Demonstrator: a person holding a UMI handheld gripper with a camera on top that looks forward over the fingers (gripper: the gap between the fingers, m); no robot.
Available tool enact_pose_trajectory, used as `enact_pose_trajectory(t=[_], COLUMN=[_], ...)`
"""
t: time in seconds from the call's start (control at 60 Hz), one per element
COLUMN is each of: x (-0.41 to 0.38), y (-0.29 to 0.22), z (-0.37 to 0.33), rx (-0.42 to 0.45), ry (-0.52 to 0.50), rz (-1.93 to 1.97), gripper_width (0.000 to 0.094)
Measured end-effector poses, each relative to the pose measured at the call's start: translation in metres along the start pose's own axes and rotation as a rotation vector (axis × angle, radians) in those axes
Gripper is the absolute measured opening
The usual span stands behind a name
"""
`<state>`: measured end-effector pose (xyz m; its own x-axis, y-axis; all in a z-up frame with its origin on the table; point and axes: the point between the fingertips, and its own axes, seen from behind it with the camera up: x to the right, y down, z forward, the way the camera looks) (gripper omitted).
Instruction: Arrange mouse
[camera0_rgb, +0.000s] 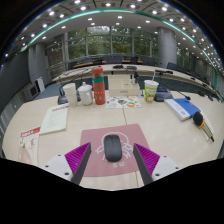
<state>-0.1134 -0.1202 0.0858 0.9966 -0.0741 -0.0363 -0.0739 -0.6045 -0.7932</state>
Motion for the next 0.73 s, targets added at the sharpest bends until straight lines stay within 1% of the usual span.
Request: enact_pose_trajectory(t=[0.2,0.4,0.467,0.567,0.733], x=[-0.02,-0.034,-0.037,-0.032,-0.032], y=[-0.004,0.025,0.039,0.052,0.047], z=[-0.115,-0.216,-0.242,-0.271,-0.303], rx=[0.045,0.078,0.075,0.091,0.138], ry=[-0.01,-0.01,-0.017,0.005,0.013], rz=[0.003,-0.025,-0.017,-0.048,-0.09], gripper_width=[0.0856,0.0854,0.0857,0.0857,0.086])
